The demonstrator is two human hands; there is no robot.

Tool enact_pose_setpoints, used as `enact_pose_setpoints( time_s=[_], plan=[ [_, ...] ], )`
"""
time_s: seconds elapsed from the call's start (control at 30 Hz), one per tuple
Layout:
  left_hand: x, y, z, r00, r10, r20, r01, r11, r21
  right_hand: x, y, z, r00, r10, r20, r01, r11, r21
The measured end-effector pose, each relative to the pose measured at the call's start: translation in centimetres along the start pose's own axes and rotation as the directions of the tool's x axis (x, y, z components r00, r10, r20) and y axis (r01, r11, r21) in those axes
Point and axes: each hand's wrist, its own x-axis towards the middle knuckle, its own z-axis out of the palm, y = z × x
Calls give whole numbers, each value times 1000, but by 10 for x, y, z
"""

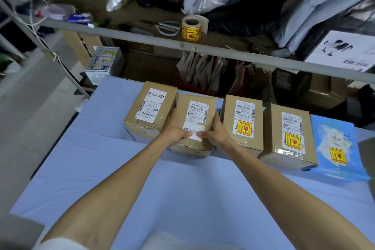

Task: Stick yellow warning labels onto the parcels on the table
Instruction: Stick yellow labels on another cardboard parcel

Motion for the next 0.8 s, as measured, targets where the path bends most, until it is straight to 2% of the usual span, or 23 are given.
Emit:
enact_pose_setpoints(
  time_s=[0.1,0.23,0.4,0.8],
  plan=[
    [-9,-21,8,999,26,-32,-26,1000,-10,-20,10,2,1000,-21,-3,21,999,29],
    [-74,-10,6,999,35,-20,-36,999,-23,-53,25,8,997,-27,70,20,995,99],
    [-119,-30,18,999,-48,-22,46,997,-58,-87,49,10,992,-30,126,23,998,62],
    [-162,-37,87,992,-124,18,125,990,-60,-151,105,-24,993,62,98,-68,996,55]
  ],
)
